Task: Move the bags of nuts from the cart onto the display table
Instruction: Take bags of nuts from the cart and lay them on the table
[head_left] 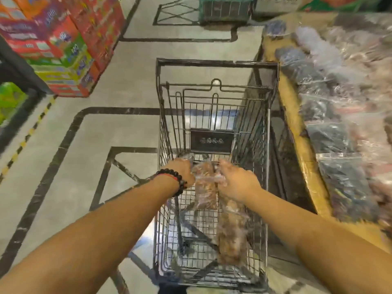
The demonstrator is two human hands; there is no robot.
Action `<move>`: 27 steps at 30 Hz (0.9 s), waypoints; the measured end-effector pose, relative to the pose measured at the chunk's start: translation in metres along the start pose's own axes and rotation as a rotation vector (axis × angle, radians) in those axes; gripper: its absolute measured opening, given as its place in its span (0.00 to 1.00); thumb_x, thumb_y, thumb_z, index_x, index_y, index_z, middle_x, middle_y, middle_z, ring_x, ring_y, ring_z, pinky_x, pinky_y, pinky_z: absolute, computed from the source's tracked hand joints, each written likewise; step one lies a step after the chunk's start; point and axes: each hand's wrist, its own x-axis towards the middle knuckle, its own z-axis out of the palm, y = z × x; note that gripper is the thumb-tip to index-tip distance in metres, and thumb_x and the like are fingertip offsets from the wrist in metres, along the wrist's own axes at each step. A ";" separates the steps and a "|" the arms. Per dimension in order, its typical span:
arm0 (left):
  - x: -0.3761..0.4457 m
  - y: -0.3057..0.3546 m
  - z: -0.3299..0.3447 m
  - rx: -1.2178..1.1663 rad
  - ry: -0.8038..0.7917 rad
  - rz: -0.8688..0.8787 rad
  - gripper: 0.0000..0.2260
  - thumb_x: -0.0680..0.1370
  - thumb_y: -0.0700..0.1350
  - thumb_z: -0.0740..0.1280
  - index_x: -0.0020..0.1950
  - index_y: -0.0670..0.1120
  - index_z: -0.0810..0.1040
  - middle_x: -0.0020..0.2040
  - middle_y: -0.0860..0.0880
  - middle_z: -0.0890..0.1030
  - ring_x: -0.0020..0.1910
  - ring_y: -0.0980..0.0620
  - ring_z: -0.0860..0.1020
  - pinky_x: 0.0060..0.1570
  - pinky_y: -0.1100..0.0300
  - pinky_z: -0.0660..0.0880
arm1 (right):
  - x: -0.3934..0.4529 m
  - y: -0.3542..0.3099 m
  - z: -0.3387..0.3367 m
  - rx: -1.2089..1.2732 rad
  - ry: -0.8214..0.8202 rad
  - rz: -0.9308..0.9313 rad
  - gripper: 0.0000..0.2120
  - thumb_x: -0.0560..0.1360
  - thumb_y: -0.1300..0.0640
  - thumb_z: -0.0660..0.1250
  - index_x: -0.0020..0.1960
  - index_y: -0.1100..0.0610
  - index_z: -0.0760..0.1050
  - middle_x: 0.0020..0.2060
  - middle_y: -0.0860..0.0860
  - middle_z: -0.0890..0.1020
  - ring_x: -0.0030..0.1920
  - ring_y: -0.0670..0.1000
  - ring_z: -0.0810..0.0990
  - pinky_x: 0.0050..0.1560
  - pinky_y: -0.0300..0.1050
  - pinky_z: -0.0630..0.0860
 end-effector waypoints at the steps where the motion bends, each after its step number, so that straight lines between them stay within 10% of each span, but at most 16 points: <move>1: 0.010 -0.008 0.001 0.004 -0.028 0.014 0.17 0.79 0.56 0.61 0.61 0.45 0.74 0.54 0.45 0.78 0.50 0.47 0.77 0.56 0.52 0.78 | 0.005 -0.006 0.004 0.015 -0.016 0.046 0.29 0.77 0.43 0.59 0.76 0.47 0.58 0.64 0.56 0.77 0.58 0.60 0.79 0.57 0.57 0.75; 16: 0.146 -0.042 0.093 -0.283 -0.134 -0.041 0.34 0.71 0.63 0.65 0.73 0.49 0.65 0.69 0.39 0.72 0.65 0.38 0.73 0.66 0.43 0.71 | 0.070 -0.019 0.085 0.079 -0.220 0.250 0.25 0.76 0.43 0.60 0.71 0.49 0.65 0.59 0.54 0.79 0.57 0.60 0.79 0.52 0.53 0.77; 20: 0.184 -0.046 0.105 -0.317 -0.163 -0.066 0.19 0.81 0.54 0.59 0.68 0.46 0.73 0.65 0.41 0.76 0.63 0.39 0.74 0.65 0.46 0.72 | 0.109 -0.009 0.126 0.121 -0.293 0.251 0.25 0.78 0.42 0.60 0.73 0.48 0.63 0.55 0.53 0.81 0.53 0.57 0.81 0.42 0.48 0.72; 27: 0.274 -0.059 0.160 -0.435 -0.276 -0.164 0.21 0.84 0.47 0.58 0.76 0.43 0.64 0.75 0.43 0.67 0.73 0.43 0.66 0.70 0.55 0.62 | 0.171 0.011 0.231 0.575 -0.412 0.474 0.20 0.75 0.50 0.62 0.66 0.52 0.69 0.48 0.54 0.83 0.47 0.57 0.83 0.51 0.53 0.81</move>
